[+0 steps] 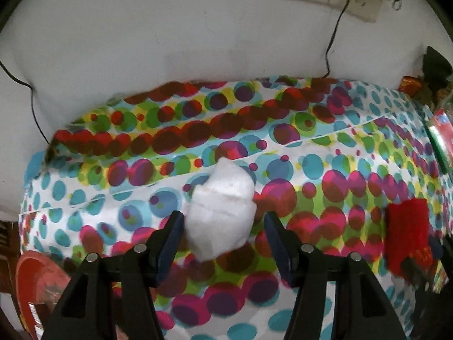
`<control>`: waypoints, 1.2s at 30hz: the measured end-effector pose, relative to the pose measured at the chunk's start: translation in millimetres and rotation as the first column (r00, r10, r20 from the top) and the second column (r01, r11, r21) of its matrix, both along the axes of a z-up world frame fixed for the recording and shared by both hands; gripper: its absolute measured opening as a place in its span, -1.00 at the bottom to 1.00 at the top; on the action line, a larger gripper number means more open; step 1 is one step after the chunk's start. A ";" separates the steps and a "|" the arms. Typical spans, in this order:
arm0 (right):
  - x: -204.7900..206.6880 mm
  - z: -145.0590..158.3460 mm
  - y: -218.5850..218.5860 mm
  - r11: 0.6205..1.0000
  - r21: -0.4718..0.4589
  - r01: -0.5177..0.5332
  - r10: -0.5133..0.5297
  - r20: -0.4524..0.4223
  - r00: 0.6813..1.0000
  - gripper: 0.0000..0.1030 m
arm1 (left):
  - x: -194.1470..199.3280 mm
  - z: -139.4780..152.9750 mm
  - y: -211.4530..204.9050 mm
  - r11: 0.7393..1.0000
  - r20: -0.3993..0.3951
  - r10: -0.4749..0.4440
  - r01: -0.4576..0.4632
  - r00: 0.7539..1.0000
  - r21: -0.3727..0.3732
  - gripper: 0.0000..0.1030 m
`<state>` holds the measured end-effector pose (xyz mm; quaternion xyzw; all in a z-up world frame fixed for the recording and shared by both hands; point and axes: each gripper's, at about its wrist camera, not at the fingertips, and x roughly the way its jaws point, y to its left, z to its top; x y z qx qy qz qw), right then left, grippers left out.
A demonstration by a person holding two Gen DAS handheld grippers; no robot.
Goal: Organize objects
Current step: 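Grasp the white sock ball with the left tool while the right tool grasps the red sock, then carry the white sock ball onto the red tray and open the left tool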
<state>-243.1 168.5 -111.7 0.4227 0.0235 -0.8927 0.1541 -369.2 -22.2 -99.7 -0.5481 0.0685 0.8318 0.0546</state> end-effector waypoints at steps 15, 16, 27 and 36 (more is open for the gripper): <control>-6.8 -4.3 -12.2 0.999 0.039 -0.002 0.001 0.006 1.000 -0.24 | 29.8 6.6 -1.7 0.997 -0.037 0.055 -0.053 0.998 0.051 -0.28; -5.7 -3.3 -10.2 0.999 0.036 -0.002 0.002 0.008 1.000 -0.24 | 35.8 10.0 0.7 0.998 -0.043 0.046 -0.045 0.998 0.044 -0.28; -7.4 -3.6 -7.7 1.000 0.028 -0.002 0.002 0.014 1.000 -0.24 | 83.5 49.5 5.3 1.000 -0.097 0.010 -0.012 0.995 -0.014 -0.28; -7.9 -4.0 -8.8 1.000 0.030 -0.002 0.001 0.014 1.000 -0.24 | 113.3 64.5 -23.4 0.997 -0.093 0.065 -0.068 0.994 -0.039 -0.28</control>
